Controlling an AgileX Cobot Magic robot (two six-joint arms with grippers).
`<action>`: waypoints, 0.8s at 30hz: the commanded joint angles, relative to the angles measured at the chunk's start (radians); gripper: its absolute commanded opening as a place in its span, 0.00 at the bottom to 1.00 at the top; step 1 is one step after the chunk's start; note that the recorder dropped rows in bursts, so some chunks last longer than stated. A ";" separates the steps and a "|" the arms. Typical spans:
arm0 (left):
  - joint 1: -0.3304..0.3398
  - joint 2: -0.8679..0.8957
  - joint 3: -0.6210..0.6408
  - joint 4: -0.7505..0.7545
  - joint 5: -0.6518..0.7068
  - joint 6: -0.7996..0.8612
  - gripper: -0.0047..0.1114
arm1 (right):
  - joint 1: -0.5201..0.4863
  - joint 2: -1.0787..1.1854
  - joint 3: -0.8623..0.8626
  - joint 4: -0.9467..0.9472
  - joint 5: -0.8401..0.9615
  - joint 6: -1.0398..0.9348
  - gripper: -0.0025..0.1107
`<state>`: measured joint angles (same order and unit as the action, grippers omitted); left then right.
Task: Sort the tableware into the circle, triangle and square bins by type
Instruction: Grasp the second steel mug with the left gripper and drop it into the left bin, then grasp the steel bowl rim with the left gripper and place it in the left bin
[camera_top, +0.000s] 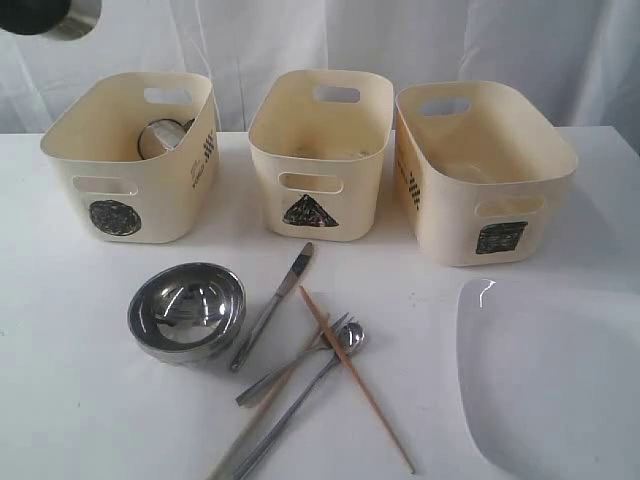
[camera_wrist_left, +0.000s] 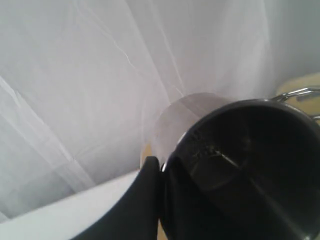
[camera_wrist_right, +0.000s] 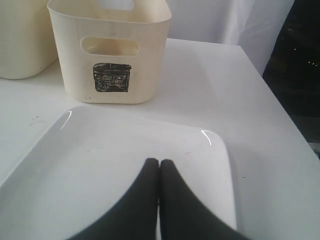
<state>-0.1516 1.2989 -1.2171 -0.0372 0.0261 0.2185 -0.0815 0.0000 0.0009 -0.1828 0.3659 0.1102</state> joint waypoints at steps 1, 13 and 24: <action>0.001 0.245 -0.015 -0.004 -0.390 0.013 0.04 | -0.006 0.000 -0.001 -0.005 -0.008 -0.001 0.02; -0.001 0.496 -0.249 -0.006 -0.041 -0.050 0.54 | -0.006 0.000 -0.001 -0.005 -0.008 -0.001 0.02; -0.001 0.333 -0.367 -0.012 0.601 -0.066 0.55 | -0.006 0.000 -0.001 -0.005 -0.008 -0.001 0.02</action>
<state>-0.1516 1.6906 -1.5752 -0.0367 0.4231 0.1661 -0.0815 0.0000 0.0009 -0.1828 0.3659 0.1102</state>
